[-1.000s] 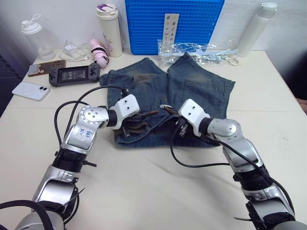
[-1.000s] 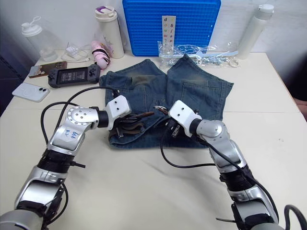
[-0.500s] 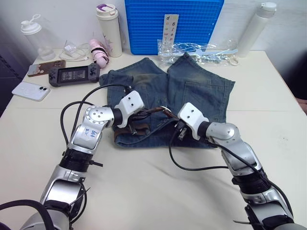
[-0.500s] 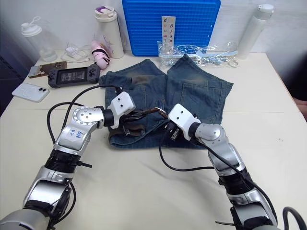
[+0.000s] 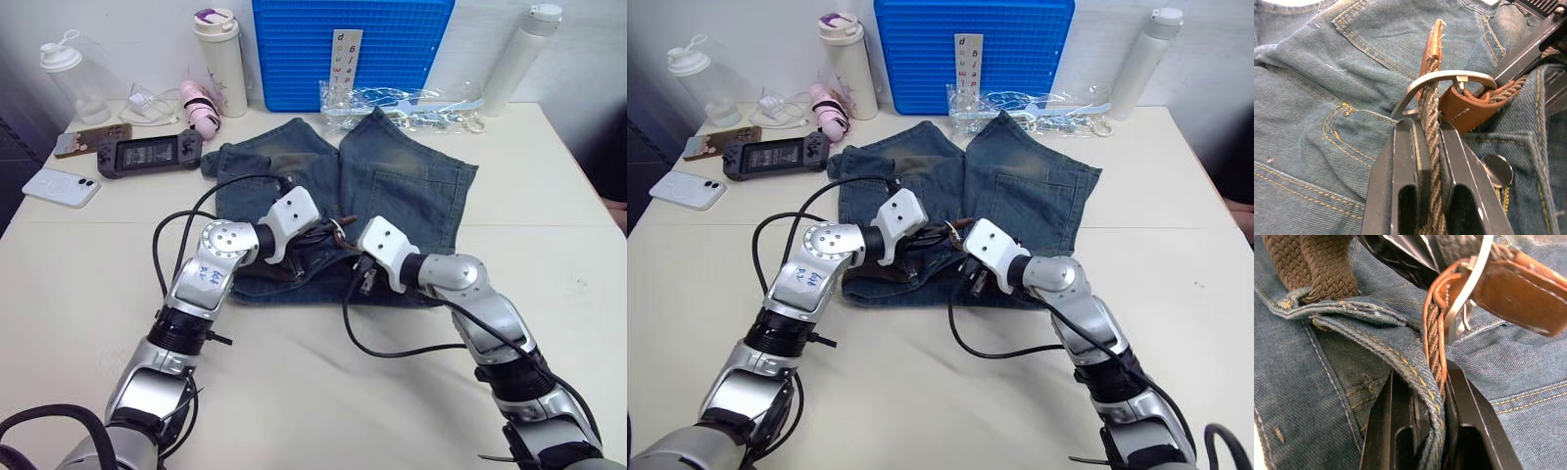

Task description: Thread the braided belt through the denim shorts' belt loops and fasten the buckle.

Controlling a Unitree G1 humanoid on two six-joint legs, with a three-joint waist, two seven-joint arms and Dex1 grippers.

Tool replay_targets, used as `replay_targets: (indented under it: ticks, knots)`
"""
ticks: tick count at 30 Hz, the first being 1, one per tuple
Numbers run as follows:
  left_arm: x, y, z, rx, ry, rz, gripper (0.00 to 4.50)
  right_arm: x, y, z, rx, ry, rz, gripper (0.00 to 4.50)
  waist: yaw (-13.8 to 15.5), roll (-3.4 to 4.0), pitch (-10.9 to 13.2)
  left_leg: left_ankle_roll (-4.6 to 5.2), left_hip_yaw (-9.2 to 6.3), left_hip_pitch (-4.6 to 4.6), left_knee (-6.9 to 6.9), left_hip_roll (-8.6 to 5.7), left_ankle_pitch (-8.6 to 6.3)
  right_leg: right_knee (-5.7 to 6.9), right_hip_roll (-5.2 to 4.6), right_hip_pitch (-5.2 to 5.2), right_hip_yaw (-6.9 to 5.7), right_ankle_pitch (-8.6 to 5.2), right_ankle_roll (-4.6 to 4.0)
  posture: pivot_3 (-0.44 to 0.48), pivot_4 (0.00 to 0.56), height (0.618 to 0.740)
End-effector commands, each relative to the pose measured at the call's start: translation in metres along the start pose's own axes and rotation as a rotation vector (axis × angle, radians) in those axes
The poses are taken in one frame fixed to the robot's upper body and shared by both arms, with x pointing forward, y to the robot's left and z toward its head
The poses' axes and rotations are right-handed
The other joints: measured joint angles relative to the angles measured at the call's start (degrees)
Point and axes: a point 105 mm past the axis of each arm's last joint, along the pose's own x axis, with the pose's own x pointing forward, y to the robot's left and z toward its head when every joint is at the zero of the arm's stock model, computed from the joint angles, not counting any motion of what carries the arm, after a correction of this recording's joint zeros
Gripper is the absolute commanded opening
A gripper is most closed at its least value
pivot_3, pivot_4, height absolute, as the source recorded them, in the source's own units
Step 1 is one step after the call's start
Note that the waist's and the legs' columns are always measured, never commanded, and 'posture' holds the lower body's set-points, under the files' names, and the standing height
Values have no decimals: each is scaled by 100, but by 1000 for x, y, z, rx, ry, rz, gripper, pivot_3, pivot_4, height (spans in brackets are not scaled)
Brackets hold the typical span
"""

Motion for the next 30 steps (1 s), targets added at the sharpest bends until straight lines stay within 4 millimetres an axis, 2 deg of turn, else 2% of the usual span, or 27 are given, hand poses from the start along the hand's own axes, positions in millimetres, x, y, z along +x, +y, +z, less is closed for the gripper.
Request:
replay_targets:
  ticks: [1, 2, 4, 5, 7, 10, 12, 16, 19, 22, 26, 30]
  knots:
    - [12, -8, 26, 54, -73, -34, 0, -4, 19, 26, -23, -111, 97, 30, 9, 0, 0, 0, -1, 0, 0, 0, 0, 0, 0, 0, 0, 0, 0, 0, 150, 689]
    - [12, -8, 26, 53, -73, -35, 0, -5, 19, 26, -13, -115, 97, 30, 9, 0, 0, 0, 0, 0, 0, -2, 0, 0, -1, 0, 0, 0, 0, 0, 150, 689]
    - [12, -8, 25, 52, -72, -35, 0, -14, 18, 23, -16, -101, 111, 1062, 9, 0, 0, 0, -1, 0, 0, -1, 0, 0, -1, 0, -1, 0, 0, 0, 150, 689]
    - [12, -7, 24, 51, -72, -35, 0, -18, 18, 21, -21, -94, 118, 1241, 12, 0, 0, 0, 0, 0, 0, -1, 0, 0, -1, 0, -1, 0, 0, 0, 150, 689]
    - [10, -5, 22, 51, -66, -29, 0, -31, 6, 24, -85, -94, 86, 2220, 12, 0, 0, 0, 0, -1, 0, -2, 0, -2, -1, 0, -1, 0, 0, 0, 150, 689]
    - [9, -2, 21, 57, -59, -20, 0, -54, -12, 43, -114, -142, 69, 3616, 14, 0, 0, 1, 3, -3, 0, -3, 0, -11, -2, 1, 1, 0, 0, 0, 150, 689]
    - [8, -1, 21, 57, -60, -17, 0, -66, -17, 49, -128, -142, 84, 4483, 14, 0, 0, 0, 3, -3, 0, -1, 0, -14, -1, 2, 0, 0, 0, 0, 150, 689]
    - [10, -5, 28, 70, -84, -38, 0, -79, -47, 60, -289, -103, 34, 4483, 13, 0, 0, 1, 2, -3, -1, 1, 0, -24, 0, 5, -1, 0, 0, 0, 150, 689]
    - [11, -7, 32, 81, -97, -48, 0, -74, -64, 51, -406, -28, 11, 4483, 12, 0, 0, 1, 6, -5, -1, 1, 0, -29, 0, 5, -2, 0, 0, 0, 150, 689]
    - [11, -7, 34, 89, -102, -53, 0, -63, -68, 37, -479, 18, 39, 4483, 16, 0, 0, 1, 8, -6, -1, 1, 0, -32, 0, 6, -3, 0, 0, 0, 150, 689]
    - [11, -7, 34, 95, -102, -55, 0, -49, -69, 30, -540, 19, 65, 4483, 8, 0, 0, 1, 8, -10, -2, 1, 0, -34, 0, 5, -4, 0, 0, 0, 150, 689]
    - [12, -8, 35, 97, -103, -56, 0, -42, -68, 32, -572, -6, 82, 2767, 9, 0, 0, 1, 7, -12, -1, 1, 0, -35, 0, 5, -5, 0, 0, 0, 150, 689]
